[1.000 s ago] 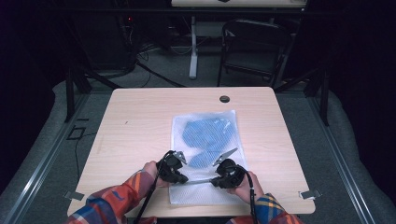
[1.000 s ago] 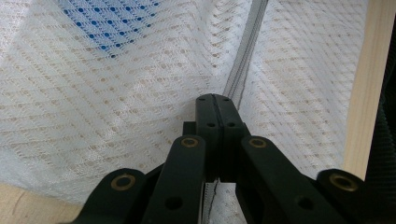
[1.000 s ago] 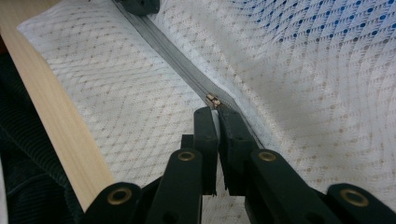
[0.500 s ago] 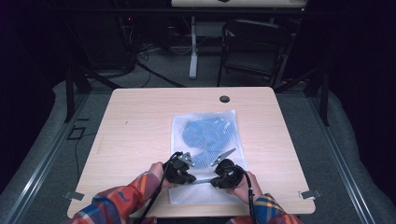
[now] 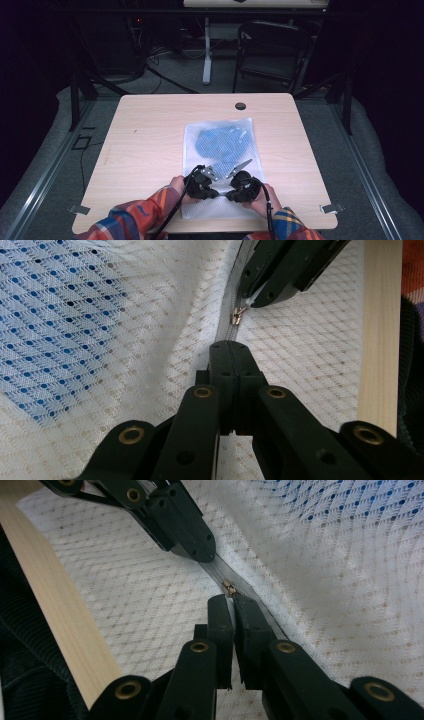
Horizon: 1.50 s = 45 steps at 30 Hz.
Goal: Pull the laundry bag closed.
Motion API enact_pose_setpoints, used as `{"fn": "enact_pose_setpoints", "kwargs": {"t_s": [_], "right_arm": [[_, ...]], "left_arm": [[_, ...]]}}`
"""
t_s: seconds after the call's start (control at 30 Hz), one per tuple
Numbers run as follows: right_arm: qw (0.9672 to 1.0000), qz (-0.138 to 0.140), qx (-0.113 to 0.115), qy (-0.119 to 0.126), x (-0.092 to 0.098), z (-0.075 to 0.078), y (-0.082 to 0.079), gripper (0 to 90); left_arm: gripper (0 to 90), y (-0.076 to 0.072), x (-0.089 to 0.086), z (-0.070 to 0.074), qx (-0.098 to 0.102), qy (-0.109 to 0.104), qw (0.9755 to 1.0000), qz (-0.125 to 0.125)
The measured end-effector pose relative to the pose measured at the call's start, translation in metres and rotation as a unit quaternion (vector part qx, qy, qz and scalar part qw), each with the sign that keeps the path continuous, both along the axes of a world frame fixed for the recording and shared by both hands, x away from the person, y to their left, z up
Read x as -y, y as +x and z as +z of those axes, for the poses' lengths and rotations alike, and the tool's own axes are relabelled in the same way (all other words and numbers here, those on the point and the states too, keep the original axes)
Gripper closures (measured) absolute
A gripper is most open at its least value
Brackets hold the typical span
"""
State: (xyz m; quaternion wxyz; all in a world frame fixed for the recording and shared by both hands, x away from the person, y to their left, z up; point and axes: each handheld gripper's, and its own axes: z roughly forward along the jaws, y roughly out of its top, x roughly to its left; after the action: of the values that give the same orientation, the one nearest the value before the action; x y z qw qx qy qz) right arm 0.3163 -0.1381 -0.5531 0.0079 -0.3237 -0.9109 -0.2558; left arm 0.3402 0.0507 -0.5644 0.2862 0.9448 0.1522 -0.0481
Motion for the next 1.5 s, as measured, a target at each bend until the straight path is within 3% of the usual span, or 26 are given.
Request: {"fn": "enact_pose_setpoints", "kwargs": {"t_s": [0.63,1.5], "right_arm": [[1.0,-0.004,-0.005,-0.005,0.012,0.004,0.001,86.9],[0.9988,-0.045,-0.016,-0.01,0.048,0.006,-0.001,86.8]], "left_arm": [[90.0,0.0,-0.001,-0.001,-0.001,-0.006,1.0,-0.004],[90.0,0.002,-0.002,-0.001,-0.006,-0.009,0.9999,-0.006]]}}
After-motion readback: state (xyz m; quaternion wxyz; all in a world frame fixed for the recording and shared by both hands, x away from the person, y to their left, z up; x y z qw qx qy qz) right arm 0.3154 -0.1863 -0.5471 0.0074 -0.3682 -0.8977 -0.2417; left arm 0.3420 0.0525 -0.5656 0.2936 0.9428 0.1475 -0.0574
